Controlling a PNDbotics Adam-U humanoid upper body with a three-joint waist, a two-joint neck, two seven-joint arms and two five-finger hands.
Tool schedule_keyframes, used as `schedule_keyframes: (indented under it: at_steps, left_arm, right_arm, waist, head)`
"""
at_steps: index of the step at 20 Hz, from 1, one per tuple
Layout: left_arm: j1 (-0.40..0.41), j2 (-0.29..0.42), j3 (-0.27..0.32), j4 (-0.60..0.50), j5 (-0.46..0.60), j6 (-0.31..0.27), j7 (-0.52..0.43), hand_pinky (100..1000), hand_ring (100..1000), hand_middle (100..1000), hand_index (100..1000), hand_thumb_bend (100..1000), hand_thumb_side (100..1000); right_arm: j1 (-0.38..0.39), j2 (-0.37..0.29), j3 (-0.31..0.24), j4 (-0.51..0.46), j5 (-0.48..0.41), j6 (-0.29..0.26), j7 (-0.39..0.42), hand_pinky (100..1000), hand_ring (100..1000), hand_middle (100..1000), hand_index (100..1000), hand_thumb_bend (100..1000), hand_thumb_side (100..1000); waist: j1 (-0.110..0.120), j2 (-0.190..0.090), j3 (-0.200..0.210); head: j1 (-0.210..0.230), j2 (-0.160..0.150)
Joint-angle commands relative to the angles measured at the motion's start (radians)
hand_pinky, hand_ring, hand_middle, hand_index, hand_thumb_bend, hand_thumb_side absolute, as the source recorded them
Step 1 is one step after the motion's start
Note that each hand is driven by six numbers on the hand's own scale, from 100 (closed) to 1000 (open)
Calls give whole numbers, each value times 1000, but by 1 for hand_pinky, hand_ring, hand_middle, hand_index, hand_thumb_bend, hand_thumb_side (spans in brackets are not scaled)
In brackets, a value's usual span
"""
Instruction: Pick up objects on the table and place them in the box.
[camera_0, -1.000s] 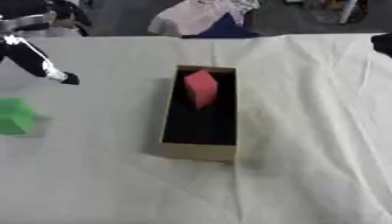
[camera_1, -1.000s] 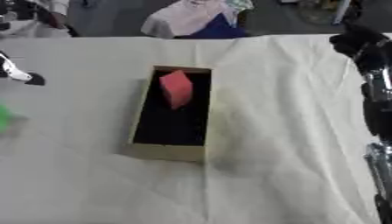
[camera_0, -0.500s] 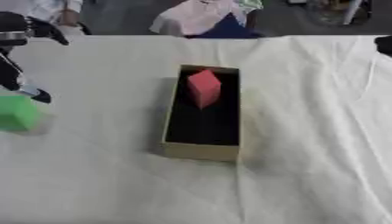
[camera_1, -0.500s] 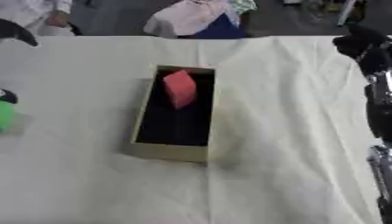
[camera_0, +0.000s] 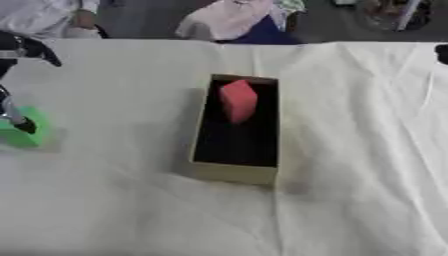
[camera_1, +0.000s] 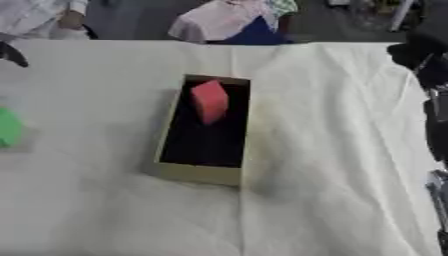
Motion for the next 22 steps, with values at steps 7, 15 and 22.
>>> schedule_keyframes:
  at_steps: [7, 15, 22]
  left_arm:
    - [-22, 15, 46, 142, -94, -15, 57, 922, 950, 900, 925, 912, 311]
    - [-40, -21, 69, 254, -127, -21, 118, 889, 918, 883, 917, 883, 307]
    - [-55, -50, 97, 342, -166, 2, 162, 872, 903, 874, 912, 841, 301]
  right_arm:
    - [-3, -14, -8, -17, 8, 0, 4, 851, 809, 696, 862, 100, 934]
    - [-7, -3, -7, -17, 12, 5, 6, 852, 809, 694, 860, 100, 938]
    - [-10, 3, -6, -17, 14, 8, 8, 852, 809, 693, 860, 100, 941]
  waist:
    - [0, -4, -3]
    - [-1, 8, -11]
    - [-2, 17, -16]
  head:
    - [-4, 5]
    - [-6, 5]
    - [-6, 5]
